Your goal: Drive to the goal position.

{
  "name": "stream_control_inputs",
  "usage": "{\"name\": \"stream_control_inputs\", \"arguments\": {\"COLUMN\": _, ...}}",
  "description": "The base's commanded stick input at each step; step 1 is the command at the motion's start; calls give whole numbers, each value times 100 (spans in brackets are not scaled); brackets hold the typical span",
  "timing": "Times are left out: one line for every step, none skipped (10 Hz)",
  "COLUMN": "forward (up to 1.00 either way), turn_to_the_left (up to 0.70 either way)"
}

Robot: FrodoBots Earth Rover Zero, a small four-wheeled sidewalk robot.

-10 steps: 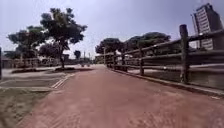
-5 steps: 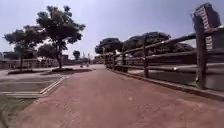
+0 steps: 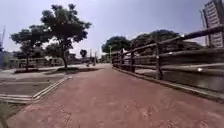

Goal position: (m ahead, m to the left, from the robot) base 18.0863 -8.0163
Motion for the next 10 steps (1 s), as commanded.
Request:
{"name": "stream_control_inputs", "arguments": {"forward": 100, "turn_to_the_left": 1}}
{"name": "stream_control_inputs", "arguments": {"forward": 100, "turn_to_the_left": 1}}
{"name": "stream_control_inputs", "arguments": {"forward": 100, "turn_to_the_left": 1}}
{"name": "stream_control_inputs", "arguments": {"forward": 100, "turn_to_the_left": 1}}
{"name": "stream_control_inputs", "arguments": {"forward": 100, "turn_to_the_left": 1}}
{"name": "stream_control_inputs", "arguments": {"forward": 100, "turn_to_the_left": 1}}
{"name": "stream_control_inputs", "arguments": {"forward": 100, "turn_to_the_left": 1}}
{"name": "stream_control_inputs", "arguments": {"forward": 100, "turn_to_the_left": 1}}
{"name": "stream_control_inputs", "arguments": {"forward": 100, "turn_to_the_left": 1}}
{"name": "stream_control_inputs", "arguments": {"forward": 100, "turn_to_the_left": 1}}
